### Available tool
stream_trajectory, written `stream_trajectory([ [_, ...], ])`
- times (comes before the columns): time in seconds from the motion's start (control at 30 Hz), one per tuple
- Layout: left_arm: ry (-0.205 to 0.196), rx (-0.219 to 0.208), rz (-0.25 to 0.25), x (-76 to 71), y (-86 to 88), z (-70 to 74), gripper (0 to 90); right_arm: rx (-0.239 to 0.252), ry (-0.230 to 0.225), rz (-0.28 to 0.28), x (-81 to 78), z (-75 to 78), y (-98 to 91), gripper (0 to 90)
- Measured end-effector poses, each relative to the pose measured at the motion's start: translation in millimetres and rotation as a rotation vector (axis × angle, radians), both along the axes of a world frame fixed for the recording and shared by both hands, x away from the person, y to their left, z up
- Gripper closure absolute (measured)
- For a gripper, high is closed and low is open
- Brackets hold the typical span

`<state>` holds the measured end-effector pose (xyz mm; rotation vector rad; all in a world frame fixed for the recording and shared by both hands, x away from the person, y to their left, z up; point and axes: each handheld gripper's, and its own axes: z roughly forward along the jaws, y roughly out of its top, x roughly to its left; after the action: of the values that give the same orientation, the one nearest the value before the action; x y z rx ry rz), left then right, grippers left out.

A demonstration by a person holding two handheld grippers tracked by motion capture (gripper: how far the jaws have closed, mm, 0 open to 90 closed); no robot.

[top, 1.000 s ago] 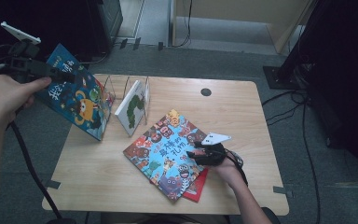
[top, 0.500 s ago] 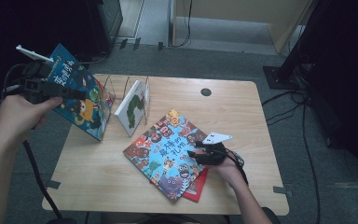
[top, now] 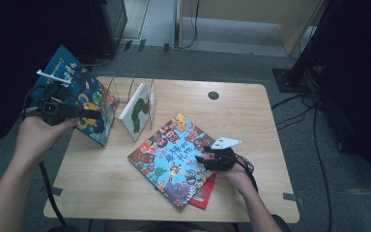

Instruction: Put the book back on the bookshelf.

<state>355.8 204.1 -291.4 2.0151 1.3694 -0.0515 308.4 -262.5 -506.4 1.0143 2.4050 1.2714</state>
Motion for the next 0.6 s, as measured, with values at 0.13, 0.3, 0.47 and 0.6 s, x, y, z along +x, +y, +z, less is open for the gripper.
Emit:
stream_trajectory([
  [0.13, 0.002, -0.006, -0.007, -4.1, -3.5, -9.7, 43.1, 0.002, 0.001, -0.007, 0.3, 0.1, -1.0, 44.0],
  [0.3, 0.002, 0.001, -0.009, -7.1, -8.0, -25.8, 43.3, 0.002, 0.004, -0.002, 0.3, 0.1, -1.6, 44.0],
  [0.47, 0.019, -0.008, -0.028, -9.2, -14.7, -42.1, 44.2, 0.009, 0.015, -0.007, 0.4, 0.4, -1.9, 44.6],
  [0.6, 0.04, -0.009, -0.051, -10.8, -22.0, -55.4, 44.2, 0.01, 0.017, -0.009, 0.5, 0.4, -2.2, 44.7],
])
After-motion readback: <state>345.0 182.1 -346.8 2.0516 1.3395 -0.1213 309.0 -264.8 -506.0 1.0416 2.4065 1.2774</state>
